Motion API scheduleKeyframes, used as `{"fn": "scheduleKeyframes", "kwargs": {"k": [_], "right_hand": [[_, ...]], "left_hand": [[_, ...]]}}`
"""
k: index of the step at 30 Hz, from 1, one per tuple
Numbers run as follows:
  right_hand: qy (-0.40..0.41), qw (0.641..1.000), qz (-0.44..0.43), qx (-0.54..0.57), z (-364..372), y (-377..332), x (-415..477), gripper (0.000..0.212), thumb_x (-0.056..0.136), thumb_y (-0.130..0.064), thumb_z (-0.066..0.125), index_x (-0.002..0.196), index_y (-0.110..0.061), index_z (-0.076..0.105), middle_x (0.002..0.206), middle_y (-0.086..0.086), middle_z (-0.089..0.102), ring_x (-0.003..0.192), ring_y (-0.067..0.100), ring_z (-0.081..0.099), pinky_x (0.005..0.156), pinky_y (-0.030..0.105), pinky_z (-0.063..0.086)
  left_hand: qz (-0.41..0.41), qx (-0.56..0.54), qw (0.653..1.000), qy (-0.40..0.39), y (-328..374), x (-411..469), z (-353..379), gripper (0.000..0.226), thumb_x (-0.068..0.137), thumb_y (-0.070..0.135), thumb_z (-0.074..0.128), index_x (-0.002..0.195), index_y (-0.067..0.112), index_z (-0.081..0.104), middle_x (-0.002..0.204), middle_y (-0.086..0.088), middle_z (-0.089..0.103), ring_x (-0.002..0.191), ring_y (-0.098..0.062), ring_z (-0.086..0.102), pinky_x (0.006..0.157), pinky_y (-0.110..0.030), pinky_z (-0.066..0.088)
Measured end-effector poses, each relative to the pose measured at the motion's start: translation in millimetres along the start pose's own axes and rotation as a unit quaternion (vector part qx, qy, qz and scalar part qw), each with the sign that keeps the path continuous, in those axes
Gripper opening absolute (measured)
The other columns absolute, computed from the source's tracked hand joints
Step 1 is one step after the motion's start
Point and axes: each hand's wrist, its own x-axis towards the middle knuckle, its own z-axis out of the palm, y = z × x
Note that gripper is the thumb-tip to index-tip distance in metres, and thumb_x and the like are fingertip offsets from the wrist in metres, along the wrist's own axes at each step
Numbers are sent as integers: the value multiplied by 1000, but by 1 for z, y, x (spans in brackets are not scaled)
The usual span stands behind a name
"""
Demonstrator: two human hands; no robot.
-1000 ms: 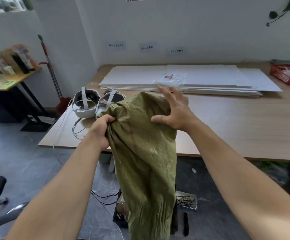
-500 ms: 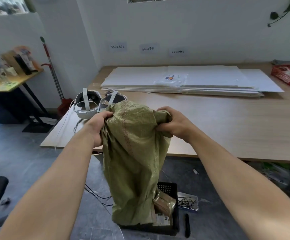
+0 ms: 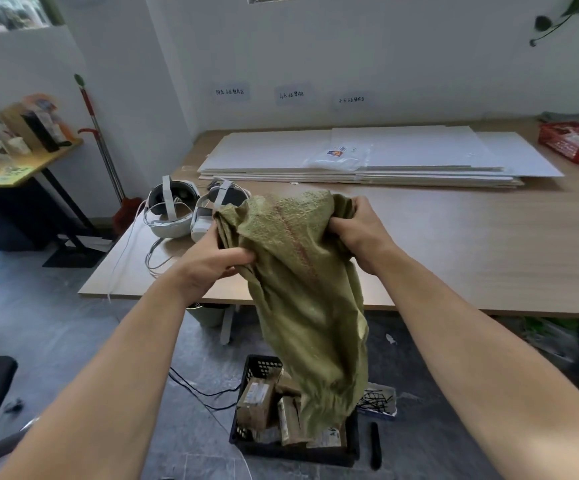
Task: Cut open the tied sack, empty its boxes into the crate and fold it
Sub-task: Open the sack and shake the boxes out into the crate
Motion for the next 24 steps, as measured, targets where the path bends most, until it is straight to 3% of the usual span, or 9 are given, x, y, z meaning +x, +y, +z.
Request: {"fn": "scheduleKeyframes", "kwargs": {"k": [2, 4, 7, 9, 13, 16, 19, 21, 24], "right_hand": [[10, 1000, -16, 10, 1, -3, -2, 58, 62, -26, 73, 114, -25, 47, 104, 7, 63, 100, 29, 63, 81, 46, 55], [-1, 998, -40, 54, -1, -5, -1, 80, 62, -26, 79, 132, -33, 40, 111, 7, 65, 105, 28, 66, 91, 46, 56], [-66, 988, -94, 103, -9, -4, -4, 105, 70, -14, 86, 143, -55, 23, 135, 9, 51, 117, 24, 62, 101, 45, 51], [-113, 982, -117, 98, -13, -4, -5, 110, 72, -11, 86, 144, -61, 19, 147, 9, 37, 120, 21, 60, 101, 45, 51], [-171, 971, -124, 115, -15, -7, -11, 105, 81, 3, 75, 151, -51, 17, 150, 9, 38, 113, 18, 67, 92, 35, 56], [-208, 965, -162, -4, -16, -12, -18, 112, 80, 0, 78, 154, -48, 9, 140, -1, 47, 118, 11, 59, 98, 25, 51], [-202, 936, -220, -185, -10, -14, -20, 122, 72, -14, 87, 155, -43, 2, 153, -5, 34, 135, 9, 41, 108, 17, 36], [-171, 932, -234, -218, -5, -15, -21, 112, 71, -19, 87, 154, -40, 15, 150, -2, 39, 133, 14, 42, 108, 25, 36], [-117, 945, -217, -215, -2, -11, -22, 73, 77, -18, 82, 140, -29, 46, 116, -3, 62, 104, 15, 59, 92, 29, 49]], "left_hand": [[-5, -65, 995, 80, -2, 7, 2, 23, 82, 5, 63, 101, 18, 63, 85, -2, 72, 82, -22, 63, 70, -36, 52], [-36, -124, 982, 140, -5, 14, 0, 12, 88, 8, 55, 90, 13, 65, 82, -7, 67, 82, -28, 58, 71, -36, 47], [-96, -171, 966, 166, -8, 18, -5, 40, 79, 34, 62, 111, 11, 70, 108, -13, 68, 104, -29, 59, 94, -44, 49], [-134, -191, 959, 163, -7, 16, -7, 53, 79, 47, 61, 121, 17, 68, 123, -9, 68, 116, -28, 62, 98, -50, 50], [-175, -214, 950, 144, -7, 15, -5, 41, 95, 48, 48, 90, 18, 76, 95, -6, 76, 92, -26, 69, 83, -41, 53], [-186, -242, 943, 134, -6, 15, -6, 53, 95, 47, 47, 65, 15, 76, 80, -9, 75, 73, -25, 73, 78, -39, 52], [-208, -269, 930, 136, -2, 15, -8, 59, 95, 46, 45, 51, 14, 71, 63, -8, 70, 54, -23, 69, 71, -37, 50], [-211, -275, 928, 136, 0, 14, -10, 56, 94, 45, 46, 55, 14, 71, 67, -8, 71, 57, -24, 70, 74, -37, 52], [-213, -245, 938, 123, 2, 9, -12, 44, 93, 42, 49, 67, 14, 71, 72, -7, 72, 64, -24, 71, 80, -37, 53]]}}
